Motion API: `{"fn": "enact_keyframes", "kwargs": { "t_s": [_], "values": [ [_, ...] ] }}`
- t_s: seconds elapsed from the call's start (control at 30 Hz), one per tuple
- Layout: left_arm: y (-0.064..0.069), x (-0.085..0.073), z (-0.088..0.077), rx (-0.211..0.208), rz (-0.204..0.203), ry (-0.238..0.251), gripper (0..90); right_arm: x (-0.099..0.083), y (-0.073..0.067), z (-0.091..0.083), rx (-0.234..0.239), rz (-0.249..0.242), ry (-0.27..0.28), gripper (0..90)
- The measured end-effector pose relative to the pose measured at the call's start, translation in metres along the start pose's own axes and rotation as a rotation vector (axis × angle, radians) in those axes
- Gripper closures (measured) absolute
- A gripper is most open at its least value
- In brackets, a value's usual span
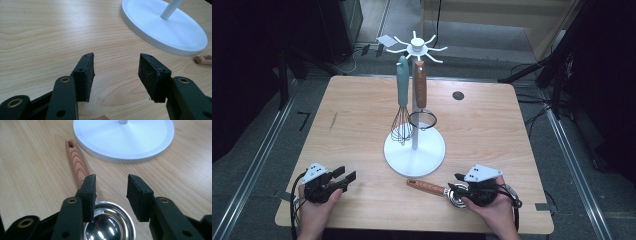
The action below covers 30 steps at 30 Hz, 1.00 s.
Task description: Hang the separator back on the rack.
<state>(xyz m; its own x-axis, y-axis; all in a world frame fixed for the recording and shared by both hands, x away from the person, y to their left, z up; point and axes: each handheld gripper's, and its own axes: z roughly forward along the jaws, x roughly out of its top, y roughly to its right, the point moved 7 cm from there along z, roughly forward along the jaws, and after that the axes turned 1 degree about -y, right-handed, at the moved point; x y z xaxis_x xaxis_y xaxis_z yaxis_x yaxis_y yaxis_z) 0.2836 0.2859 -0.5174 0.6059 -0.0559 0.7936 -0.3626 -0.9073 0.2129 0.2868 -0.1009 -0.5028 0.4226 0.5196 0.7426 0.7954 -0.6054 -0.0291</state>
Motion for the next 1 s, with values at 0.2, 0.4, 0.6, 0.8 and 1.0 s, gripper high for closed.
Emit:
{"fn": "enact_keyframes", "kwargs": {
  "t_s": [0.2,0.4,0.6,0.8,1.0],
  "values": [
    [-0.004,-0.003,-0.005,0.021,-0.007,0.004,41.2,0.011,0.002,0.009,0.049,-0.026,-0.069,57.1],
    [-0.006,-0.002,-0.013,0.027,-0.025,0.024,24.9,0.023,-0.004,0.016,0.116,-0.076,-0.139,54.2],
    [-0.008,0.0,-0.019,0.014,0.026,0.025,10.3,0.028,-0.012,0.017,0.188,-0.153,-0.216,54.5],
    [-0.012,0.0,-0.018,-0.017,0.002,0.027,1.6,0.023,-0.015,0.024,0.205,-0.206,-0.313,55.4],
    [-0.02,-0.002,-0.019,0.015,-0.009,0.018,1.6,0.02,-0.02,0.033,0.192,-0.259,-0.446,55.7]
  ]
}}
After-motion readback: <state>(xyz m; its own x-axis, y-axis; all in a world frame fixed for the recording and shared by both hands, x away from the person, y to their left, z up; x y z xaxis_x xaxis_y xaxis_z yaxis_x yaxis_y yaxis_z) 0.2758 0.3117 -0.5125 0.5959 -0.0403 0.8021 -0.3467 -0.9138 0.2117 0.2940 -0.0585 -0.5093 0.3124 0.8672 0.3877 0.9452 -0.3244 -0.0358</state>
